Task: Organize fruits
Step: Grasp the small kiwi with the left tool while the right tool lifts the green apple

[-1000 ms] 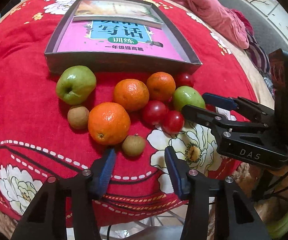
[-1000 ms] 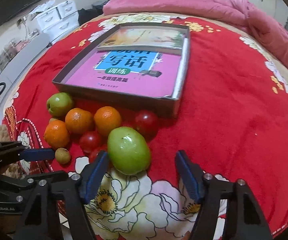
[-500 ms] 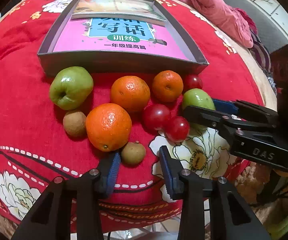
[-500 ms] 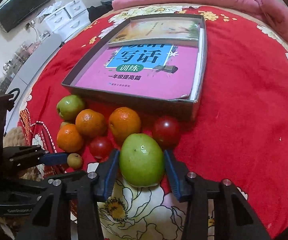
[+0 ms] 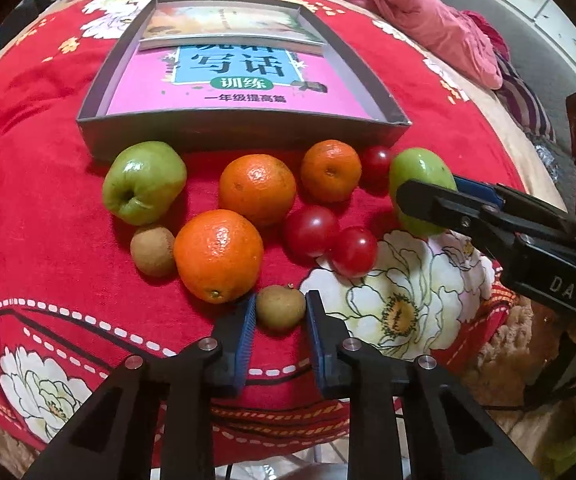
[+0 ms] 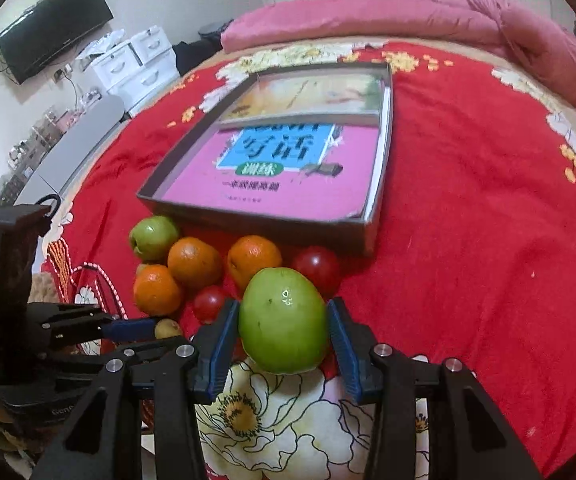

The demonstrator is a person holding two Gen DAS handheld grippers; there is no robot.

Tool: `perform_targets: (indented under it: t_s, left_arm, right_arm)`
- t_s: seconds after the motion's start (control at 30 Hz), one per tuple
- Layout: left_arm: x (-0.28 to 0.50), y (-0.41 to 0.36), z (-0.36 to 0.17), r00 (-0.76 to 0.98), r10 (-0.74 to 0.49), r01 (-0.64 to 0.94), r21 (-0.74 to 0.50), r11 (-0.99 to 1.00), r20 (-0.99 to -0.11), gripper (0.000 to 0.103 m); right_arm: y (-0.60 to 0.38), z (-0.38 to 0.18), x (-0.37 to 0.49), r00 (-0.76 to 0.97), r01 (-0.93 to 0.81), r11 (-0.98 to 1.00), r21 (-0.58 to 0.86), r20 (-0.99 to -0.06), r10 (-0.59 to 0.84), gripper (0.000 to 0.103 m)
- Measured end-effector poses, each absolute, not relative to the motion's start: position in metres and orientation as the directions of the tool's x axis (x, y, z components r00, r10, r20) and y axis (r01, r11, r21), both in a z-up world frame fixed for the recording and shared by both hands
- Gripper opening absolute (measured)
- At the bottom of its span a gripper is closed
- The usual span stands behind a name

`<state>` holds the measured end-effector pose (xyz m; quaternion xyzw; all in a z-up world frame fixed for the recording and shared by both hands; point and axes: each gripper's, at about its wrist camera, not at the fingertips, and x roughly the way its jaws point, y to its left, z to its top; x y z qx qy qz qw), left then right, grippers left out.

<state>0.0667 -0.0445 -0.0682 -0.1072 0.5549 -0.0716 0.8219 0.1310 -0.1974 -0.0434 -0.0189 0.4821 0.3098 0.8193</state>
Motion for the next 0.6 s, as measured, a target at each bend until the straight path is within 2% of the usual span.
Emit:
perform_targets:
  t_s: [0.4,0.6]
  left_arm:
    - [0.065,-0.042,-0.020,0.465,-0.262,0.023,-0.285,0.958,-0.846,0.025]
    - [0.076,-0.028,0.001,0.521,-0.232,-0.014,-0.280,0.960,-0.821,0.025]
  right_arm:
    - [-0.207,-0.021,0.130,0.437,-0.523,0.807,0.273,-0.728,0.529,0.045]
    - [-0.211,-0.009,0.130,0.482,-0.525,0.807,0.272,-0.686,0.545,0.045]
